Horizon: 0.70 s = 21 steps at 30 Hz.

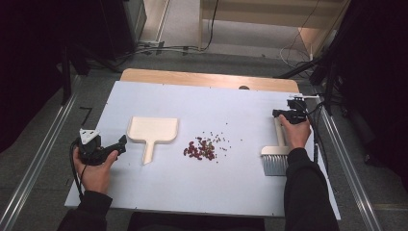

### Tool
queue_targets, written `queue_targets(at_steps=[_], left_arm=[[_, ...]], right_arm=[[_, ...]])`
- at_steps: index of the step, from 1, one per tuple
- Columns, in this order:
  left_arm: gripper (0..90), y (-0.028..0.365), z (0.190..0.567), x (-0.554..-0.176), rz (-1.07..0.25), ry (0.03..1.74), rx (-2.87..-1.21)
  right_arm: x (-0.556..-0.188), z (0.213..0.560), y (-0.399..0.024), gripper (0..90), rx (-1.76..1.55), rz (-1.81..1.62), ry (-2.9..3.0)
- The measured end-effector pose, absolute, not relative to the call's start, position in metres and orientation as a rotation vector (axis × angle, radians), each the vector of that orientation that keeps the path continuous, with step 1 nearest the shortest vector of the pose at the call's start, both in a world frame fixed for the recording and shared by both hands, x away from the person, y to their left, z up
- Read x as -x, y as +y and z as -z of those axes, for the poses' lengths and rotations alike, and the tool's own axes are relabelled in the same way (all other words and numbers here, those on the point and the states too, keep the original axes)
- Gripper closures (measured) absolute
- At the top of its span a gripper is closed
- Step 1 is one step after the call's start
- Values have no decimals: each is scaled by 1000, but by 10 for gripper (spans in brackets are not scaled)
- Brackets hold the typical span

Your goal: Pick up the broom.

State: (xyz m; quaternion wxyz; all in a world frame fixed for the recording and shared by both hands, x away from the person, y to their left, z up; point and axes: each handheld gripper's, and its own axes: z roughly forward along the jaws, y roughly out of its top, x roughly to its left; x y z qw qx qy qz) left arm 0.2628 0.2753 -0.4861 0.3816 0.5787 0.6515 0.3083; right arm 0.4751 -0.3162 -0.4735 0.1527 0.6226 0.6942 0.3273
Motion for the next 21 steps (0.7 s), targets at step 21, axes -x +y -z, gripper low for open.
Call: queue_targets(at_steps=[21], left_arm=[[62, 266, 482, -261, -775, 1637, -1467]], right_arm=[[-429, 423, -312, 676, -1609, -1175, 1871]])
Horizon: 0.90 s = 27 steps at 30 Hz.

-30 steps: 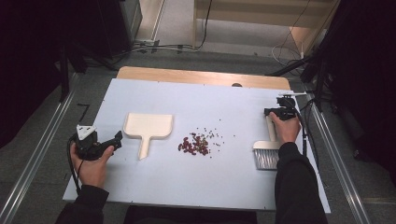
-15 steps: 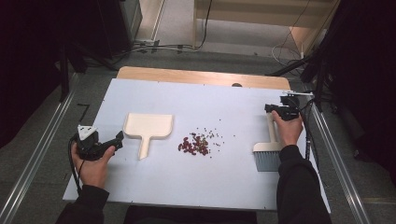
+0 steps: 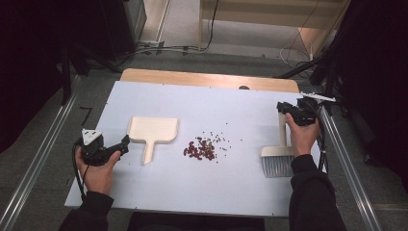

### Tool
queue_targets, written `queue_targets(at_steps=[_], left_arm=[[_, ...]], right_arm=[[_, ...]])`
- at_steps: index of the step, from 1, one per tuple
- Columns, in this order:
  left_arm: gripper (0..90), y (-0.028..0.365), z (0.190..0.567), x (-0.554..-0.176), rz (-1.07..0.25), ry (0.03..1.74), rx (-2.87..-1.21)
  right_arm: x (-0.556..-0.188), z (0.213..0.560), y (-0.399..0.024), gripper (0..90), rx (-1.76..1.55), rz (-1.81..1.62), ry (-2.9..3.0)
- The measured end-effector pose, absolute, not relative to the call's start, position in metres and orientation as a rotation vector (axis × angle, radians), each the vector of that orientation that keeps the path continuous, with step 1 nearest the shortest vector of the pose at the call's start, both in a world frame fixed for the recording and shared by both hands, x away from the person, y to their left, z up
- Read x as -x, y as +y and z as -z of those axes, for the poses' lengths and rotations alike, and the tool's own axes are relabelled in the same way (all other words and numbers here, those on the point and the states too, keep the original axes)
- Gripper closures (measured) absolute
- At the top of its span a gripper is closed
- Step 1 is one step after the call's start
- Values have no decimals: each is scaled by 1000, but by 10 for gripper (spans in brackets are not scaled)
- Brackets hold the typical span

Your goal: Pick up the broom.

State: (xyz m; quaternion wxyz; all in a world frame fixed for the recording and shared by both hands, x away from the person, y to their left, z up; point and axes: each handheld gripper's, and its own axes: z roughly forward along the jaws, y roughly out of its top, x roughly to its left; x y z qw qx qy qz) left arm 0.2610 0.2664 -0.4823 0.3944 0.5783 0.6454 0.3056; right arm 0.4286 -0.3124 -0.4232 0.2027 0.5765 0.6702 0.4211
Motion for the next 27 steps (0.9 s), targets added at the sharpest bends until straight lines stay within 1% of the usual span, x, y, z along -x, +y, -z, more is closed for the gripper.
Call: queue_targets(at_steps=[4, 9, 15, 27], left_arm=[[62, 260, 480, -263, -753, 1622, -1466], [62, 243, 477, -269, -696, 1590, -1469], [62, 228, 474, -272, -672, 1555, -1488], [62, 183, 470, -285, -610, 1469, -1549]], right_arm=[[-427, 422, -311, 676, -1616, -1189, 1866], [-426, 419, -304, 676, -1598, -1202, 1874], [-426, 412, -294, 677, -1569, -1224, 1879], [-425, 409, -275, 677, -1575, -1255, 1877]])
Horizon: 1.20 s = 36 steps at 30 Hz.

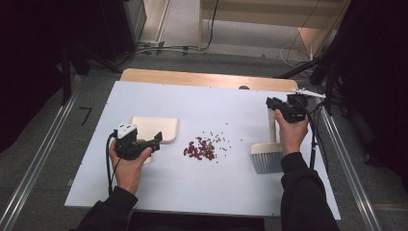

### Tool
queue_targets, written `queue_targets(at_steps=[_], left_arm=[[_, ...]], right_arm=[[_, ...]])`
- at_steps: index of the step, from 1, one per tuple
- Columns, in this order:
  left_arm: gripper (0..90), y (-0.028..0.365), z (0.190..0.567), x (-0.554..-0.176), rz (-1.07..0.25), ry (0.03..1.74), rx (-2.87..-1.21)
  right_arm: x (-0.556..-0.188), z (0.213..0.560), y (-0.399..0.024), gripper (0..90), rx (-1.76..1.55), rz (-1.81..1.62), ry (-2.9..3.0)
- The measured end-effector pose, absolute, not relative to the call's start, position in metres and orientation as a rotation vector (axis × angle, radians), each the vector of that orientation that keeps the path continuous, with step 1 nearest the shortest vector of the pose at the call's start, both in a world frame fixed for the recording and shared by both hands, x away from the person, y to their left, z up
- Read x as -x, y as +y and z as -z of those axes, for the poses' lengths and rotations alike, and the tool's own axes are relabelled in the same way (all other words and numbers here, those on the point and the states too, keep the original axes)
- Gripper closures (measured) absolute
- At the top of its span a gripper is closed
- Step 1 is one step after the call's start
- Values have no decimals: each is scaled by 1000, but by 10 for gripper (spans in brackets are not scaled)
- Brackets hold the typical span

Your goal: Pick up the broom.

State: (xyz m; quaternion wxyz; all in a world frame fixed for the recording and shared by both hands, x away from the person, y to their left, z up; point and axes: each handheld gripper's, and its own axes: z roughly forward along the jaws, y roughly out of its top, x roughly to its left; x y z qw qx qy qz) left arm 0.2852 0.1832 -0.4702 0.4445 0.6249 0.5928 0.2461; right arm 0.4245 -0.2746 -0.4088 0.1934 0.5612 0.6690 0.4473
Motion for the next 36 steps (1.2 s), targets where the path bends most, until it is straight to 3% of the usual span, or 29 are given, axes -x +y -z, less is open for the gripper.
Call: queue_targets(at_steps=[15, 22, 36], left_arm=[[73, 122, 469, -306, -519, 1383, -1592], [75, 71, 466, -322, -457, 1310, -1638], [190, -12, 463, -349, -279, 1210, -1678]], right_arm=[[-428, 409, -261, 677, -1568, -1246, 1896], [-428, 408, -262, 677, -1571, -1250, 1891], [-427, 408, -262, 677, -1559, -1249, 1895]])
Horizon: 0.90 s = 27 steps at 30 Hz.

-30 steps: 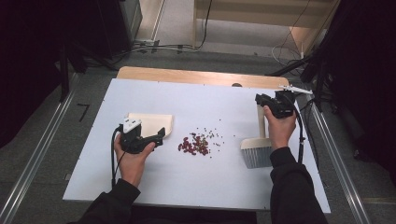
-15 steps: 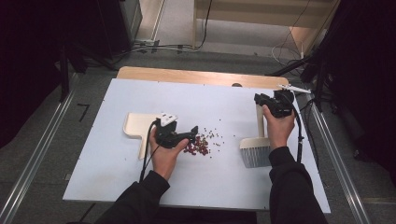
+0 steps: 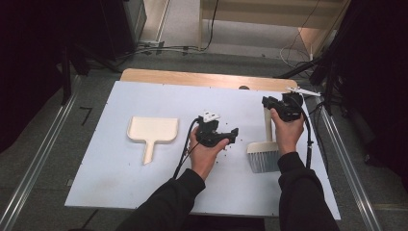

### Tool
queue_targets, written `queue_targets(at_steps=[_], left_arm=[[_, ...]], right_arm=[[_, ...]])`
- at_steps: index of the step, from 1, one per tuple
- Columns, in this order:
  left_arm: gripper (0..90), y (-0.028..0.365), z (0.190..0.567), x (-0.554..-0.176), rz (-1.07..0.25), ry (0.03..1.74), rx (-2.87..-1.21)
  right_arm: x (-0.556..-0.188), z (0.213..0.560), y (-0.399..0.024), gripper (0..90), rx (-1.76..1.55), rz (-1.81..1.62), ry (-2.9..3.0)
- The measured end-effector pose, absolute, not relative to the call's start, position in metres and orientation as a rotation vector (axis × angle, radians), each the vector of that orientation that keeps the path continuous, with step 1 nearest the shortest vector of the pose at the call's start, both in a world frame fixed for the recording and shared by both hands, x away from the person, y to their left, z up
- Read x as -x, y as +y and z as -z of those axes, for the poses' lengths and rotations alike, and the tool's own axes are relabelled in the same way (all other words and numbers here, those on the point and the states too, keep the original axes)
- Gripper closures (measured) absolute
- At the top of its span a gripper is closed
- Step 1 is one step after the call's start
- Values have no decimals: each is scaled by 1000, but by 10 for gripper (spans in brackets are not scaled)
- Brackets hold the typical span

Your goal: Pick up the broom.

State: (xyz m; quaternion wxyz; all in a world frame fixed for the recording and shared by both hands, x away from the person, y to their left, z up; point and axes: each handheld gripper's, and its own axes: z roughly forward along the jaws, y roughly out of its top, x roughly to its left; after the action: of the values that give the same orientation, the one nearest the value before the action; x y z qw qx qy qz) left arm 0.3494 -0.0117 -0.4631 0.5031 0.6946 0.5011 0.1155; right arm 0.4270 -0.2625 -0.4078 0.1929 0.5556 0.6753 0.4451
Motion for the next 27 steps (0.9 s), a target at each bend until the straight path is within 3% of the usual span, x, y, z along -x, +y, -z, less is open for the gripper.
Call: queue_targets(at_steps=[11, 27], left_arm=[[216, -53, 464, -368, -215, 1171, -1706], [310, -83, 465, -381, -142, 1134, -1701]], right_arm=[[-427, 407, -265, 677, -1558, -1252, 1890], [-425, 406, -265, 677, -1552, -1258, 1895]])
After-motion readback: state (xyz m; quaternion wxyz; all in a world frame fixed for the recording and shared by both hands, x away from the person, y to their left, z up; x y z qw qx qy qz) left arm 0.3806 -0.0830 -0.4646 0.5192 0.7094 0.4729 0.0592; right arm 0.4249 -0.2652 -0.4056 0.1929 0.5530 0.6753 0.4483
